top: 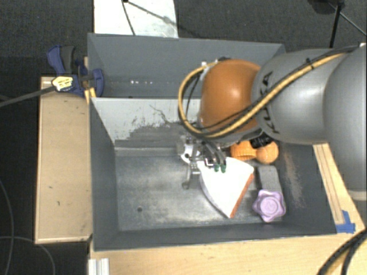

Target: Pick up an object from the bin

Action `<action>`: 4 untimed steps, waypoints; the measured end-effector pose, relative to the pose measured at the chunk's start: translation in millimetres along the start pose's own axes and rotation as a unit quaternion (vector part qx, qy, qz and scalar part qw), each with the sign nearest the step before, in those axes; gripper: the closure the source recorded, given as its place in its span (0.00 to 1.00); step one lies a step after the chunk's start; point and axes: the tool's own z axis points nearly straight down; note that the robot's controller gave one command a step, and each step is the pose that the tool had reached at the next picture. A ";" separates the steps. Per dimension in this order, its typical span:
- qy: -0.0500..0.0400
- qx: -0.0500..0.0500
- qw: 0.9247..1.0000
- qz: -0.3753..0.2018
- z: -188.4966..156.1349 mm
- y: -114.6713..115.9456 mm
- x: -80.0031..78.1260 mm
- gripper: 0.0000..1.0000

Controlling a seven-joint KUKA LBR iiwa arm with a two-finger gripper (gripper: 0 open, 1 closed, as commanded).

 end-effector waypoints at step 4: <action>-0.005 -0.001 0.999 0.036 -8.0 -101.0 -23.1 0.00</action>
Offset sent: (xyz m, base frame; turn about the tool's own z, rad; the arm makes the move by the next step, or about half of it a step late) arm 0.0038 -0.0863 -0.0200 -0.1405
